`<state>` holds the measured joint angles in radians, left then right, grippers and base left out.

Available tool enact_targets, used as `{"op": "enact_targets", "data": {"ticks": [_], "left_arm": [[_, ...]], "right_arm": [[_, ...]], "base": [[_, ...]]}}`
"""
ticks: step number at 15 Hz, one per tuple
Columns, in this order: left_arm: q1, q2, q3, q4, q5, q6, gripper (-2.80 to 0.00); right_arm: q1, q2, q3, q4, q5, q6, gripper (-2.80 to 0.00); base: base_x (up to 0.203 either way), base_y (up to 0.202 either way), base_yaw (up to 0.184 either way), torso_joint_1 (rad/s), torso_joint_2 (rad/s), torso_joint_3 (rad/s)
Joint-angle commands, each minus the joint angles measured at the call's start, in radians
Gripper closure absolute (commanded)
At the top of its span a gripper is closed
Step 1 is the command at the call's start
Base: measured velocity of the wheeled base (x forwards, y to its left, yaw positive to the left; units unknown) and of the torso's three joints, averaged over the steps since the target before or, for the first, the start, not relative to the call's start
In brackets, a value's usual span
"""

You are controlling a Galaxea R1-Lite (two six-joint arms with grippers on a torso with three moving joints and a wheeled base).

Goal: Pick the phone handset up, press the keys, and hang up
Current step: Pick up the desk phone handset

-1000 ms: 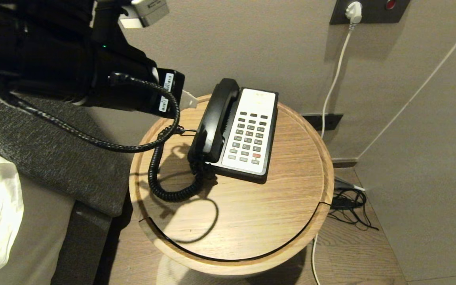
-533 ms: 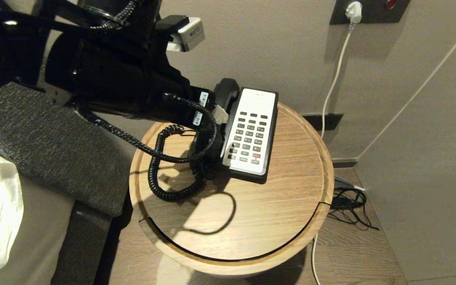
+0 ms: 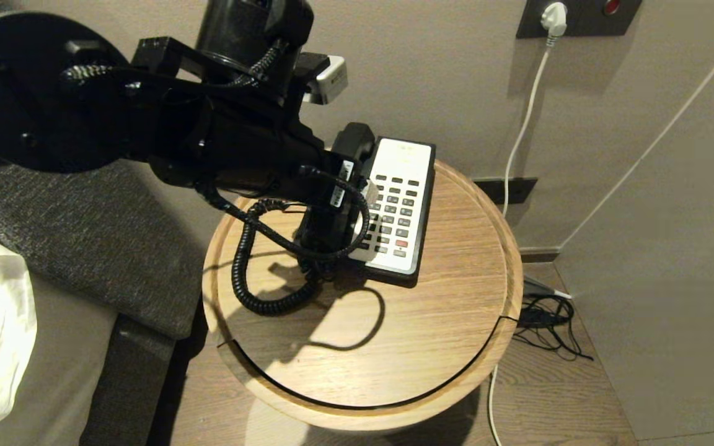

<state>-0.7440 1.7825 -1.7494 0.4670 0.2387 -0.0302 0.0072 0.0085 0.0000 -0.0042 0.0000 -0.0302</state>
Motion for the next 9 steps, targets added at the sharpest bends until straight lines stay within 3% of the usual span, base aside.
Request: {"op": "enact_targets", "data": {"ticks": [1,9], "left_arm": [[0.01,0.011,-0.012,0.002,0.005,-0.002,-2.8],[0.044,0.049,-0.027,0.001,0.013,-0.004,-2.8]], "right_arm": [[0.0,0.001,0.0,0.0,0.0,0.0,0.0],[0.0,0.001,0.0,0.0,0.0,0.0,0.0]], "base": [[0.0,0.0,0.0,0.0,0.0,0.0],[0.0,0.0,0.0,0.0,0.0,0.0]]}}
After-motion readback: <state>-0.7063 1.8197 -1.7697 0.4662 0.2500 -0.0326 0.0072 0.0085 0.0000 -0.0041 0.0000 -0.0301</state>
